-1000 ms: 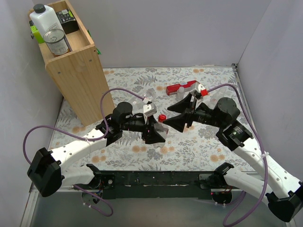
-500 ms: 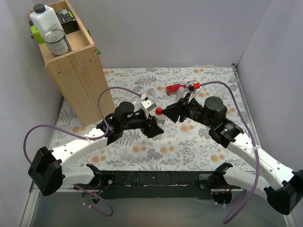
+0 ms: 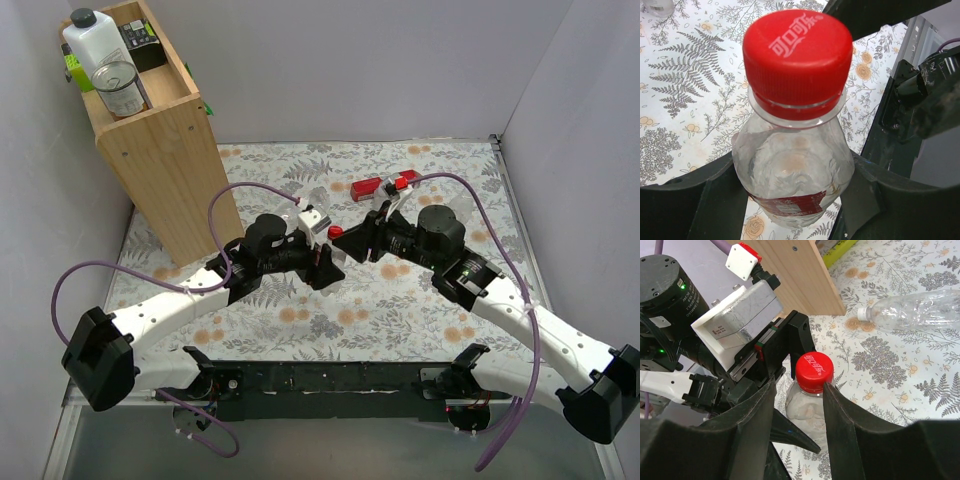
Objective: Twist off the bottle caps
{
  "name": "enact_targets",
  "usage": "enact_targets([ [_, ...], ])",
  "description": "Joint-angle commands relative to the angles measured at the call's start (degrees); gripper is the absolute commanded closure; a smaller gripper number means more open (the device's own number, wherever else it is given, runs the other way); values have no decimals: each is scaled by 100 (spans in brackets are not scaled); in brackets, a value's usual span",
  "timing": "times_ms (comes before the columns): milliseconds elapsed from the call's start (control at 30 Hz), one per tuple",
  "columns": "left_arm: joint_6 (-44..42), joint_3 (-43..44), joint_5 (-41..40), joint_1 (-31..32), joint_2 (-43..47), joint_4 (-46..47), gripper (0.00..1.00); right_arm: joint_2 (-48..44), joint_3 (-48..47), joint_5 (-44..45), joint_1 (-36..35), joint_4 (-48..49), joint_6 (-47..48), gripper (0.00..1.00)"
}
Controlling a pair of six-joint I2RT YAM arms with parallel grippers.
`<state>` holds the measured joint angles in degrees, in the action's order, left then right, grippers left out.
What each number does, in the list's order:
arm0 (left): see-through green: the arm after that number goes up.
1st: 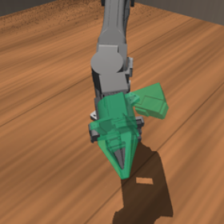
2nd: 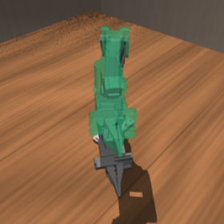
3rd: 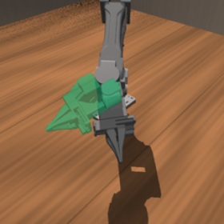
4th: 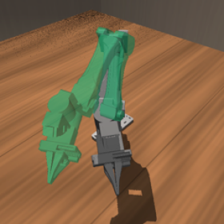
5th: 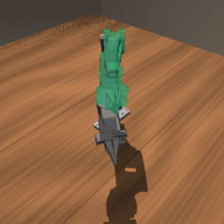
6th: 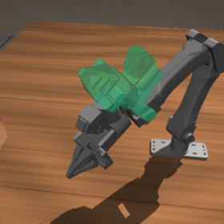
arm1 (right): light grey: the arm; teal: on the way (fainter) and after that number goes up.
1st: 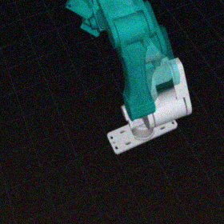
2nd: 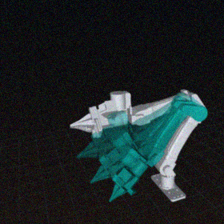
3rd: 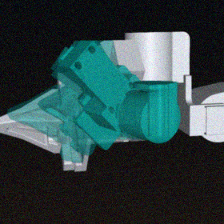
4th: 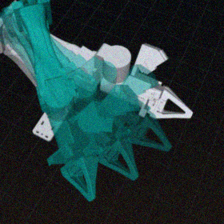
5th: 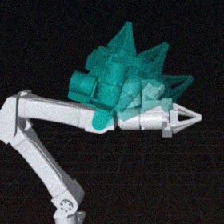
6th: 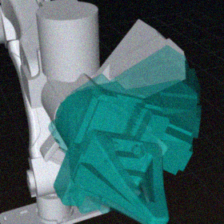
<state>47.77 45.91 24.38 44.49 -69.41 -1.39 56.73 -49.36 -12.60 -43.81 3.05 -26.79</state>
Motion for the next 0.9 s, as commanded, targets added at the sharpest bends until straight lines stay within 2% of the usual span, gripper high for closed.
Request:
enact_targets([
  [0,-13,217,-65,25,-20,-11,82,31,-275,117,-57,231,24,50],
  [700,-145,252,-153,297,-82,-116,83,277,-363,118,-128,363,51,52],
  [800,-128,252,-65,297,-47,-81,83,295,-320,109,-136,354,42,57],
  [867,-110,234,-4,306,-29,-55,83,304,-284,109,-145,372,51,65],
])
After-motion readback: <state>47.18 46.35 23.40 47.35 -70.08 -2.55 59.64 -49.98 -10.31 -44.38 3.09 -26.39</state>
